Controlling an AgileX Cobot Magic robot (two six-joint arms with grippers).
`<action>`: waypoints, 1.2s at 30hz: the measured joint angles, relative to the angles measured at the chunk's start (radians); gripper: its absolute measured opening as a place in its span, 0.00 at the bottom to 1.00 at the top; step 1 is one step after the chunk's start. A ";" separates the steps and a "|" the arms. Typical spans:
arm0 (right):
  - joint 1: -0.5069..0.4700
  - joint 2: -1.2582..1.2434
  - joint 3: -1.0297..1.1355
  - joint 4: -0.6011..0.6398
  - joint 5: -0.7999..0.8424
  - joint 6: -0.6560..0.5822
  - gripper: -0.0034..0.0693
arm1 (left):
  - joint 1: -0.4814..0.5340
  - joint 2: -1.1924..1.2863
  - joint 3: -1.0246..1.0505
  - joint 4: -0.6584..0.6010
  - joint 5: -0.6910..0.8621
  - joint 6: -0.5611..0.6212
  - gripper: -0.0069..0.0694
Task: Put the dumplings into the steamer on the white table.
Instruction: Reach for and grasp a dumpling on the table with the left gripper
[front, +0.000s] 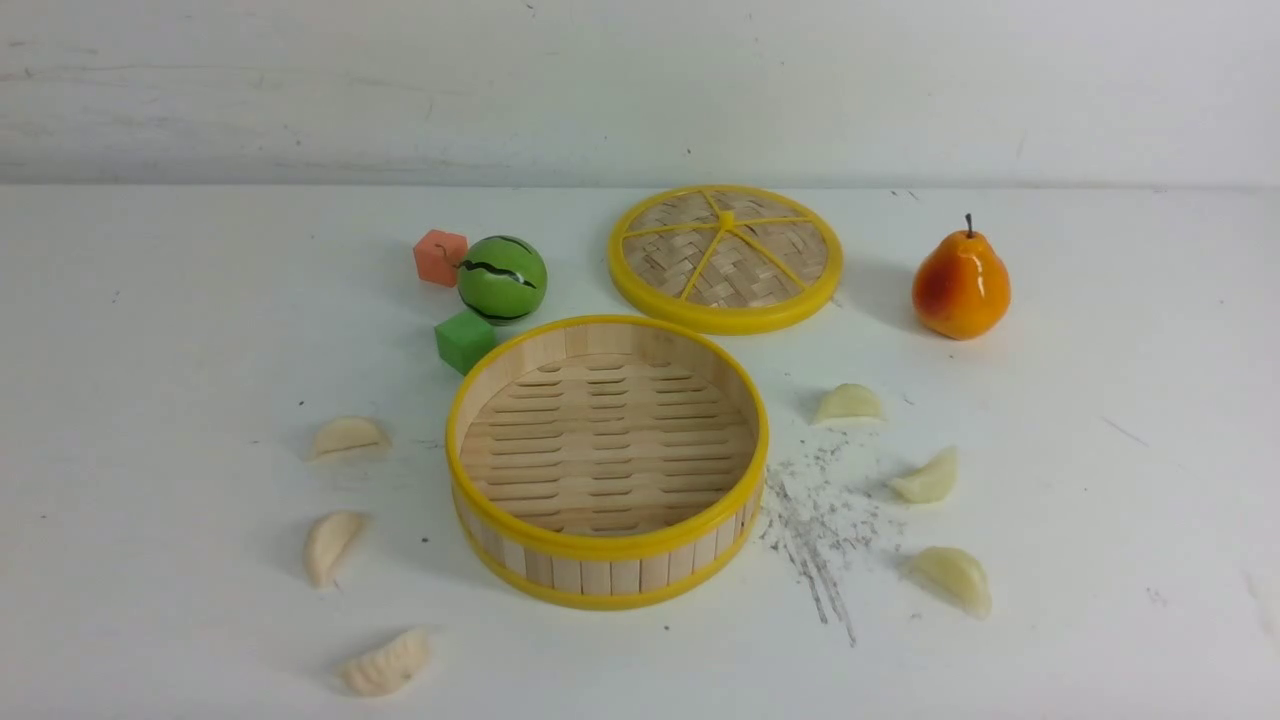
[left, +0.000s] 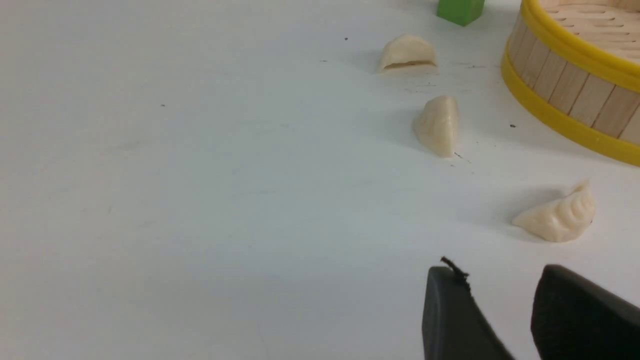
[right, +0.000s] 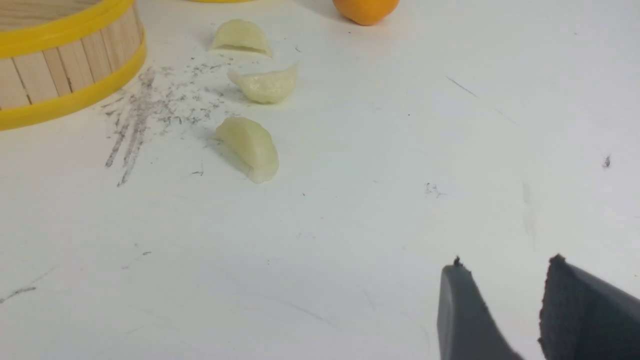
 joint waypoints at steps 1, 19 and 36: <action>0.000 0.000 0.000 0.000 0.000 0.000 0.38 | 0.000 0.000 0.000 0.000 -0.010 0.001 0.40; 0.000 0.000 0.008 -0.156 -0.092 -0.008 0.38 | 0.000 0.000 0.000 0.000 -0.433 0.003 0.40; 0.000 0.000 0.009 -0.176 -1.011 0.306 0.38 | 0.000 0.000 0.000 -0.155 -0.656 -0.359 0.40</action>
